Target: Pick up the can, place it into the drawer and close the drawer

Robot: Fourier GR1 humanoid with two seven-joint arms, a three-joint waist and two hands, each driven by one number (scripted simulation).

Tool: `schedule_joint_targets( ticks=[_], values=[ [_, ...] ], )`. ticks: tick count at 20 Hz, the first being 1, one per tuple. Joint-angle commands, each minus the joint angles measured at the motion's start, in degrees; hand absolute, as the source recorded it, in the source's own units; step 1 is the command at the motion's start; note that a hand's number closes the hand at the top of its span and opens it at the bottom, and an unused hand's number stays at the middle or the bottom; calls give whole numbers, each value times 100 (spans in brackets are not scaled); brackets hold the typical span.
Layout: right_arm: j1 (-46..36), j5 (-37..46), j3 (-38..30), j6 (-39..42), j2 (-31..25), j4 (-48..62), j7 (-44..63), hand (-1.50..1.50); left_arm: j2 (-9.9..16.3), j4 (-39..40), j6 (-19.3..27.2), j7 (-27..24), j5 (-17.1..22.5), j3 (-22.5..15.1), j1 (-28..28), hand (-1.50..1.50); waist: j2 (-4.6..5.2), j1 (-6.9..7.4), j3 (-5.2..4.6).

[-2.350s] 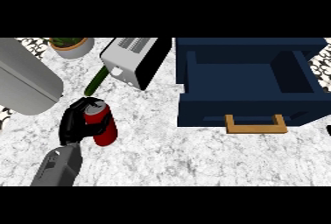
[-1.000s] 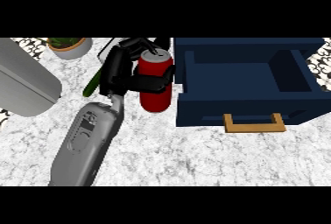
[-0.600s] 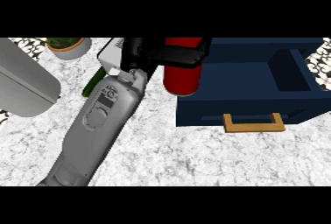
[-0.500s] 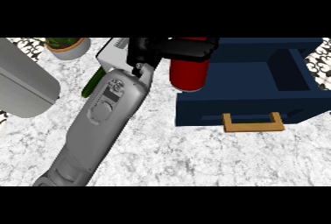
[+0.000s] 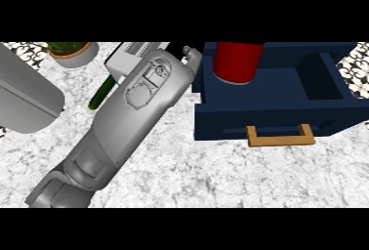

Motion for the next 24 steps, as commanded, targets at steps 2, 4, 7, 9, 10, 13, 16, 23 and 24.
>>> schedule_joint_targets(
  ticks=[2, 4, 7, 9, 10, 13, 16, 23, 24],
  values=[
    [-331, -31, -71, -72, -84, 193, 92, -150, 0, 1118, 198, -77, 427, -54, -1000, 150, 38, -112, 4],
    [-510, -155, -212, -69, -244, 208, 244, -150, 0, 1071, 258, -154, 691, -350, -916, 150, 18, -57, 3],
    [-265, -162, -127, 106, -129, 272, -52, -150, 0, 1478, 353, -407, 948, -524, -1103, 150, 35, -158, 7],
    [-273, 246, 172, -33, 61, 243, -110, -150, 0, 1774, 326, -639, 912, -557, -1138, 150, 39, -127, 6],
    [-331, -103, -67, -24, -153, -75, 293, -150, 0, 1975, 278, -850, 990, -554, -989, 150, 53, -191, 4],
    [-486, 310, 100, -48, -81, 437, -66, -150, 0, 2294, 177, -724, 1154, -587, -1462, 150, 66, -172, 8],
    [-752, 53, 26, -181, -140, 236, 362, -150, 0, 2342, 297, -1014, 1519, -863, -1207, 150, 79, -252, 7],
    [-862, 171, 91, -136, -196, 412, 329, -150, 0, 2568, 621, -1211, 1780, -1418, -1190, 150, 86, -317, 11],
    [-940, 295, 263, -248, -55, 380, 345, -150, 0, 2472, 730, -1310, 1851, -1586, -1089, 150, 96, -366, 11]
  ],
)
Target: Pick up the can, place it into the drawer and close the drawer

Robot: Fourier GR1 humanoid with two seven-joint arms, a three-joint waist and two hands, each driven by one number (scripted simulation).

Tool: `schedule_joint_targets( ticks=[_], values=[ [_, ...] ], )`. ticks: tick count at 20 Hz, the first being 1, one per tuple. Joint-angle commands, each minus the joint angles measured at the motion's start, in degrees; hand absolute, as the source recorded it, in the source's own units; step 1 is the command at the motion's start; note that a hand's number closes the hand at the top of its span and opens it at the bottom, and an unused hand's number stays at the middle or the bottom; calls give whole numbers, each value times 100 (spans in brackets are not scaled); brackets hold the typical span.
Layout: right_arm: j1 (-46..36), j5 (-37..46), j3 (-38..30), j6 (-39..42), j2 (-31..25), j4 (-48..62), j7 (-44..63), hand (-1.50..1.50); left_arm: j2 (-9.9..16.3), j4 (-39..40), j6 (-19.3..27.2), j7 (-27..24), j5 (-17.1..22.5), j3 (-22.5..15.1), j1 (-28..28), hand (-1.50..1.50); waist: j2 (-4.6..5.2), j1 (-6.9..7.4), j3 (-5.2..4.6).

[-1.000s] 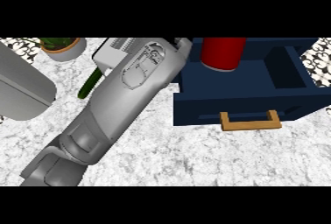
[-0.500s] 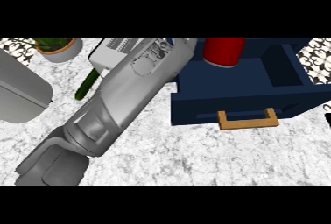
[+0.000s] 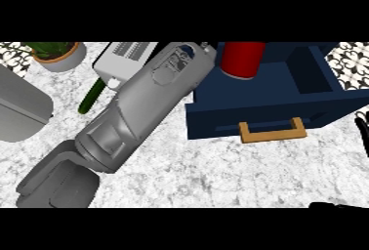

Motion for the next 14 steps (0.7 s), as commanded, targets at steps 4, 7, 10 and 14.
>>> schedule_joint_targets(
  ticks=[4, 7, 10, 14],
  values=[
    [-26, -127, -79, 72, -27, 100, -143, -150, 0, 150, 169, -210, 282, -506, 22, 150, 5, -95, 3],
    [-161, -1, -49, -10, -84, 120, 29, -150, 0, 322, 172, -387, 333, -597, 138, 150, 24, -99, 1],
    [-235, 161, 74, -45, 8, 245, -204, -150, 0, 457, 178, -623, 317, -736, 165, 150, 48, -116, 1],
    [-195, 2, -17, 67, -59, 300, -264, -150, 0, 440, 448, -443, 423, -947, 132, -150, 49, -244, 6]
  ],
)
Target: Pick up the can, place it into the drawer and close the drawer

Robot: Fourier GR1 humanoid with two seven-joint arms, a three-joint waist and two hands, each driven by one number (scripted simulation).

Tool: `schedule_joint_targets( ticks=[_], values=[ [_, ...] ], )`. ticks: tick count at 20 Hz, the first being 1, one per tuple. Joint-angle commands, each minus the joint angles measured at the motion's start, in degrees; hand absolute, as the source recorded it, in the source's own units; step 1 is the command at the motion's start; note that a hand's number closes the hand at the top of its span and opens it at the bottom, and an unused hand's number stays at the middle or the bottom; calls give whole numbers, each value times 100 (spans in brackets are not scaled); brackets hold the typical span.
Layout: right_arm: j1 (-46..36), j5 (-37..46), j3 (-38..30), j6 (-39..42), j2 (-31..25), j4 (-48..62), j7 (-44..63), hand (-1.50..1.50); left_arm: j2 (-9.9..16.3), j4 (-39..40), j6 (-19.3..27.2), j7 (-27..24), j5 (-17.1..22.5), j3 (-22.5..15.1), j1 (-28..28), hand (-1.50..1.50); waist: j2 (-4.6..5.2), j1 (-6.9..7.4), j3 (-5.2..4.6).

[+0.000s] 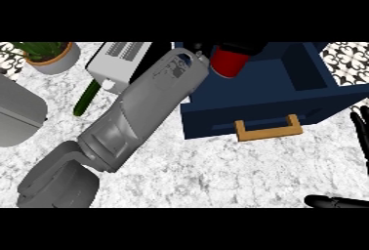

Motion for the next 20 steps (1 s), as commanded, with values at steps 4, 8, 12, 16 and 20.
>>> schedule_joint_targets(
  ticks=[4, 8, 12, 16, 20],
  values=[
    [-146, -143, -166, 152, -210, 252, -83, -150, 0, 124, 311, -37, 169, -230, -8, -150, 33, -78, 6],
    [-73, -124, 2, 157, -200, -203, 182, -150, 0, 351, 501, -128, 274, -172, -13, -150, 41, -145, -2],
    [-124, -110, 21, 107, -137, -98, 138, -150, 0, 76, 741, -97, 424, -353, 70, -150, 23, -131, -1],
    [-166, -4, -64, 155, -331, -319, 103, -150, 0, 16, 932, -221, 611, -348, 236, -150, 39, -217, -2],
    [-247, 874, 65, 36, -511, -465, -214, -150, -1, -170, 819, -236, 833, -284, 190, -150, 15, -44, -9]
  ],
)
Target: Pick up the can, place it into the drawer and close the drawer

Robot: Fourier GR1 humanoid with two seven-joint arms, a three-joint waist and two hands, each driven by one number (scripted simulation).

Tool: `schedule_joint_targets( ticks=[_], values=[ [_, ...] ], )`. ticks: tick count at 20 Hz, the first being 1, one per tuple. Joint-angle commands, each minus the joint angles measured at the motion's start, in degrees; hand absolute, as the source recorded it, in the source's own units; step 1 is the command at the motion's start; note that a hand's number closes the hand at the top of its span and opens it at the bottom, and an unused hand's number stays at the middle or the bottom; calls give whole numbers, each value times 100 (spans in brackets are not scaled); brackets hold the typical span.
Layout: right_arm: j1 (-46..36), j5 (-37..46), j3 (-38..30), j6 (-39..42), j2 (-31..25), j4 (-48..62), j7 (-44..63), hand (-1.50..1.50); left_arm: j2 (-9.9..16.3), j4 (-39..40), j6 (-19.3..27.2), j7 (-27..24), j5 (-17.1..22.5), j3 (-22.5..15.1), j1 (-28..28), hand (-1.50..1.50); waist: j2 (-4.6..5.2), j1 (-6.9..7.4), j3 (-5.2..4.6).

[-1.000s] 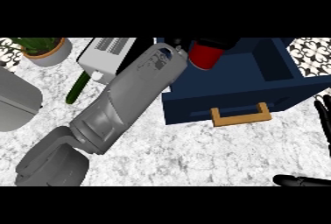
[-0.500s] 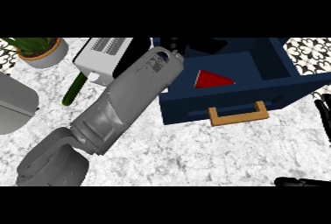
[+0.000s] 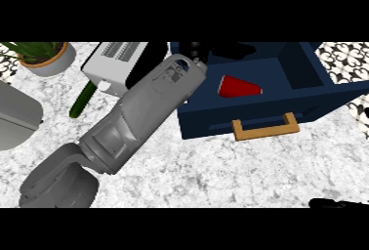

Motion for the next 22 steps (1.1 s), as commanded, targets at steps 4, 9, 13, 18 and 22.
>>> schedule_joint_targets(
  ticks=[4, 9, 13, 18, 22],
  values=[
    [-63, 933, 279, 73, -360, -488, -288, -150, 0, -198, 93, -163, 381, 75, 86, -150, -15, 76, -8],
    [-133, 1845, 654, -78, -385, -263, -625, -150, 0, -243, 131, -244, 583, 142, -86, -150, -43, 247, -4],
    [-499, 2729, 937, -223, -593, -166, -394, -150, 0, -293, 156, -479, 691, 197, -25, -150, -57, 387, -11],
    [-649, 3941, 1413, -322, -879, 321, -559, -150, 0, -148, 228, -424, 655, 192, -216, -150, -79, 506, -11],
    [-1006, 4613, 1597, -452, -1008, 1009, -574, -150, 0, -365, 233, -46, 597, 58, -337, -150, -149, 702, -11]
  ],
)
